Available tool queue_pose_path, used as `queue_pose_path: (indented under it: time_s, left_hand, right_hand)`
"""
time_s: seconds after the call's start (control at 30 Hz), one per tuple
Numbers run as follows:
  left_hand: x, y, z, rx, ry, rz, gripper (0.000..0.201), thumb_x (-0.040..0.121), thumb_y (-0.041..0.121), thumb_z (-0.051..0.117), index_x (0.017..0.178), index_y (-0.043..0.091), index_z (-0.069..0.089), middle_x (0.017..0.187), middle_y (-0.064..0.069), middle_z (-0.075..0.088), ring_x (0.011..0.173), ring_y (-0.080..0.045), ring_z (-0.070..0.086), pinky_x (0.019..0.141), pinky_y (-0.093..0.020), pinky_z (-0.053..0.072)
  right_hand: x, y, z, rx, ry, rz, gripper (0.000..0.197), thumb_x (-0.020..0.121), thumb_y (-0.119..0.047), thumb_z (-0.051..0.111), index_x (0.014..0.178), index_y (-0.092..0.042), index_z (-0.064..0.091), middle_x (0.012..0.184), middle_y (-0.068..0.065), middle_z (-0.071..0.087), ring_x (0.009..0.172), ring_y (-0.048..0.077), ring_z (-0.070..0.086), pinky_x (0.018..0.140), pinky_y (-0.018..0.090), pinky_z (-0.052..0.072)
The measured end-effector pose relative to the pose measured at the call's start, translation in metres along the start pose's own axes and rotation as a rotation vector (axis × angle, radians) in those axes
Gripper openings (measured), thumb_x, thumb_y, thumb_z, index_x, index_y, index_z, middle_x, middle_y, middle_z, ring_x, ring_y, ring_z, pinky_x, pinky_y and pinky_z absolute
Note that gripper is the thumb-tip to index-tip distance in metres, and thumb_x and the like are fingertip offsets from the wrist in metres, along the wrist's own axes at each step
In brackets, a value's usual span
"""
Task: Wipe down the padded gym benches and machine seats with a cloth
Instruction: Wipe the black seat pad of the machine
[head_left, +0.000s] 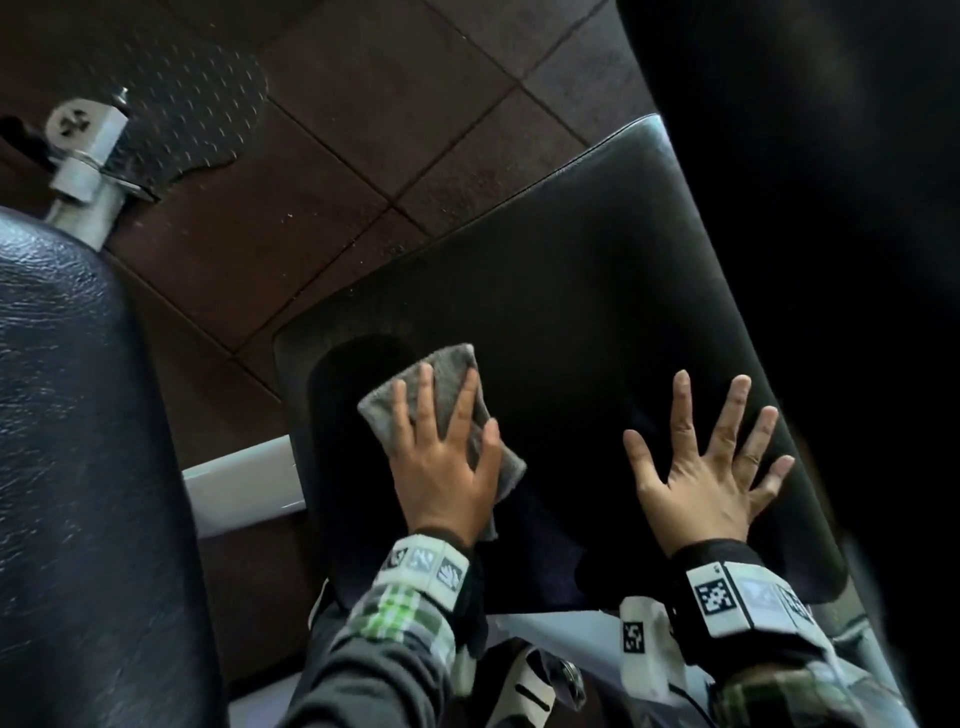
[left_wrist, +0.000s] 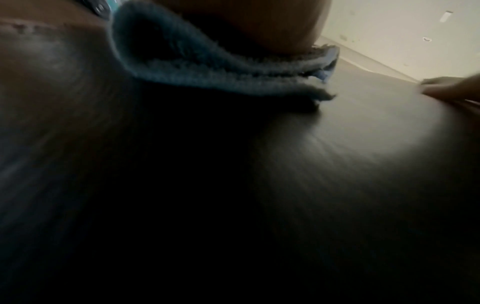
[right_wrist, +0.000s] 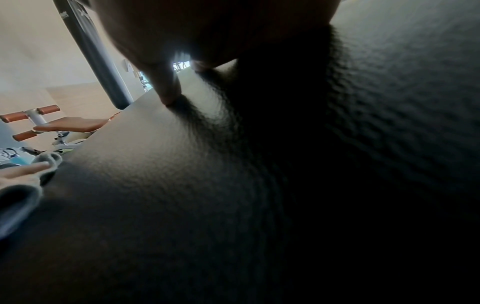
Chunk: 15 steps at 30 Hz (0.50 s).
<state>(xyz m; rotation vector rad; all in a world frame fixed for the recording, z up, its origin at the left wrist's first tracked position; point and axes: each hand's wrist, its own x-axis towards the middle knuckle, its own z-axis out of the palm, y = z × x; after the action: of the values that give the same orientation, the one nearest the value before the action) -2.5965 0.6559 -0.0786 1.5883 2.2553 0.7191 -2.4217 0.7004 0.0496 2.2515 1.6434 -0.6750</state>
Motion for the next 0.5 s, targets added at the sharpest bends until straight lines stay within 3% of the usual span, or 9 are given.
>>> queue_pose_path:
  time_s: [0.13,0.23,0.33,0.5]
  left_hand:
    - [-0.035,0.029,0.005,-0.017,-0.073,0.195,0.052,0.094,0.05,0.047,0.145,0.037,0.044,0.159,-0.008,0.03,0.148,-0.036,0.019,0.114,-0.057,0.027]
    - [-0.017,0.049,0.009,-0.046,-0.086,0.268,0.048,0.096,0.051,0.046,0.144,0.042,0.043,0.159,-0.003,0.031,0.149,-0.031,0.02,0.111,-0.056,0.033]
    - [0.022,0.051,0.01,-0.078,-0.08,0.28,0.044,0.096,0.05,0.048,0.139,0.044,0.049,0.158,0.0,0.035,0.149,-0.027,0.023,0.107,-0.052,0.039]
    - [0.063,0.015,0.001,-0.033,-0.049,0.167,0.046,0.096,0.048,0.042,0.141,0.041,0.049,0.158,-0.005,0.035,0.147,-0.033,0.024,0.113,-0.052,0.033]
  right_hand:
    - [0.002,0.002,0.002,-0.002,0.02,-0.013,0.07,0.088,-0.065,0.029,0.136,-0.055,-0.021,0.132,-0.018,-0.046,0.11,-0.001,-0.055,0.106,0.045,-0.023]
    - [0.001,0.001,0.003,0.006,0.03,-0.006,0.07,0.088,-0.064,0.03,0.137,-0.055,-0.02,0.132,-0.019,-0.044,0.129,0.007,-0.04,0.107,0.045,-0.022]
    - [0.002,0.001,0.003,-0.005,0.031,-0.001,0.07,0.087,-0.065,0.029,0.137,-0.055,-0.02,0.134,-0.019,-0.043,0.132,0.01,-0.035,0.107,0.046,-0.021]
    - [0.002,0.003,0.004,-0.012,0.032,-0.005,0.069,0.087,-0.065,0.027,0.136,-0.055,-0.021,0.133,-0.017,-0.047,0.132,0.012,-0.036,0.106,0.046,-0.022]
